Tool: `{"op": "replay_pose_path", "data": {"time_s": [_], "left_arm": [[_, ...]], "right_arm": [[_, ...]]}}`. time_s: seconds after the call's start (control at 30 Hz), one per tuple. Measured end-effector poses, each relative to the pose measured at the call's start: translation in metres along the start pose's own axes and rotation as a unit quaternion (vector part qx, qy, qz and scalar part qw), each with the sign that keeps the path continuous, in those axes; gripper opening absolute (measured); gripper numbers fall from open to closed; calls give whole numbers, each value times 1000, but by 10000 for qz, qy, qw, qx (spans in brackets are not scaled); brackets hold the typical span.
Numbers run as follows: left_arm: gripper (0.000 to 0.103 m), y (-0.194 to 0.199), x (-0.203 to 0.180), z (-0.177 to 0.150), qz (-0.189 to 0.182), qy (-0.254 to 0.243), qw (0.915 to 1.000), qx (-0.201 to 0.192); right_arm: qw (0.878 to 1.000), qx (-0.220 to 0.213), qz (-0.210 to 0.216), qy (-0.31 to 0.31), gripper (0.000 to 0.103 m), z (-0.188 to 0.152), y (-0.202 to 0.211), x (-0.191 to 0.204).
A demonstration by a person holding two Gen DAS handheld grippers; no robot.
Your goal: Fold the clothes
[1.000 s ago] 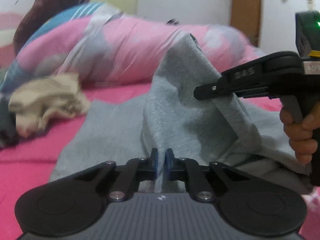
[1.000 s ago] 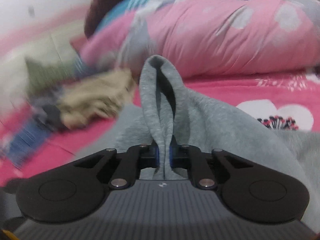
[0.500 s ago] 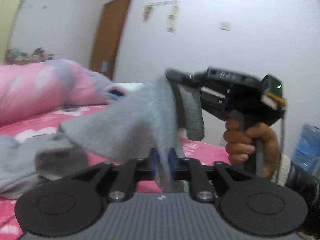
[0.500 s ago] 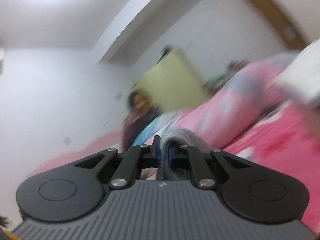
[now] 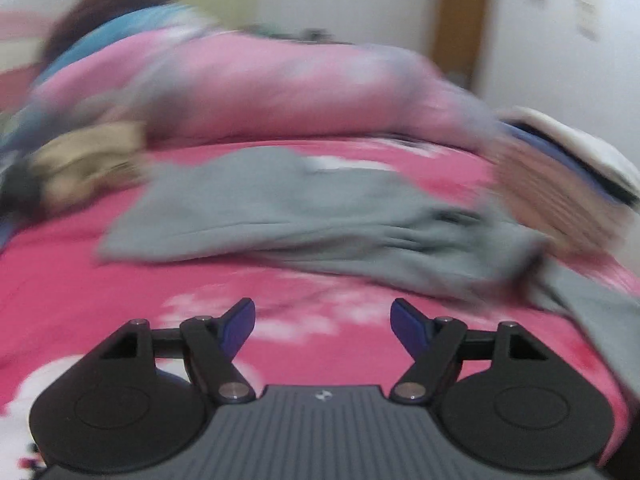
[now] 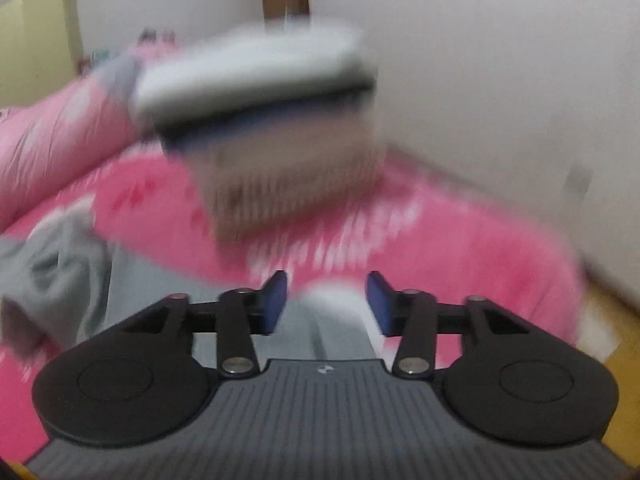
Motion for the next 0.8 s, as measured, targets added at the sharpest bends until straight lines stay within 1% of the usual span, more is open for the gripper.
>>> {"op": "replay_pose_path", "data": {"time_s": [0.03, 0.07, 0.1, 0.13, 0.17, 0.2, 0.23, 0.27, 0.3, 0.37, 0.4, 0.47, 0.5, 0.57, 0.6, 0.63, 0.67, 0.7, 0.73, 0.77, 0.8], "left_arm": [[76, -4, 21, 4, 132, 258, 9996, -55], [76, -8, 39, 7, 249, 492, 9984, -136], [76, -11, 57, 9, 382, 723, 9964, -228], [76, -14, 74, 11, 515, 953, 9936, -320], [76, -17, 92, 14, 647, 1183, 9900, -412], [76, -16, 109, 14, 726, 1425, 9857, -526], [76, -10, 123, 12, 741, 1683, 9807, -666], [76, -4, 137, 9, 756, 1940, 9748, -806], [76, 3, 151, 6, 727, 2198, 9681, -961], [80, 13, 175, -2, 621, 2594, 9557, -1247], [81, 18, 187, -6, 579, 2768, 9492, -1378], [82, 23, 204, -17, 518, 3065, 9385, -1506], [82, 24, 211, -23, 463, 3191, 9342, -1524], [82, 20, 218, -30, 282, 3355, 9296, -1501], [82, 19, 220, -32, 219, 3394, 9283, -1504], [82, 18, 221, -33, 179, 3404, 9279, -1507], [84, 17, 220, -33, 167, 3380, 9288, -1512], [84, 16, 219, -33, 158, 3341, 9301, -1516], [85, 16, 216, -34, 155, 3284, 9321, -1520], [86, 15, 215, -34, 156, 3242, 9336, -1521], [86, 15, 215, -35, 157, 3231, 9340, -1519]], "right_arm": [[9992, -327, -3, 232, 52, 12, 13, 17], [9967, -576, 270, 499, 54, 21, 23, 43], [9920, -813, 580, 770, 58, 30, 32, 71], [9840, -950, 1024, 1108, 61, 35, 39, 108], [9708, -1014, 1544, 1531, 63, 37, 44, 154], [9540, -1029, 2022, 1962, 66, 32, 46, 199], [9311, -1034, 2513, 2433, 69, 23, 49, 248], [9069, -989, 2927, 2864, 71, 9, 52, 294], [8796, -934, 3319, 3277, 73, -6, 55, 340], [8316, -680, 3872, 3923, 73, -46, 54, 426], [8066, -542, 4069, 4253, 73, -69, 52, 466], [7695, -487, 4210, 4778, 73, -103, 54, 528], [7514, -509, 4253, 5018, 73, -118, 55, 553], [7176, -628, 4226, 5500, 72, -146, 60, 594], [7082, -612, 4110, 5708, 71, -157, 53, 611], [6994, -586, 3981, 5907, 68, -167, 45, 627], [7047, -516, 3911, 5897, 64, -169, 39, 634], [7121, -439, 3849, 5854, 56, -170, 33, 640], [7194, -362, 3787, 5811, 44, -171, 27, 645], [7387, -254, 3811, 5554, 30, -163, 23, 646], [7587, -141, 3843, 5258, 1, -153, 19, 645]]}}
Point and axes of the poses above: each gripper's, at about its wrist camera, not at the fingertips, and y roughly against the way its jaws point, x to its left, z to its top, the point moved 9 cm from there along -y, roughly the way its jaws point, and after that the axes turned 8 degrees about x, right-handed, at the moved point
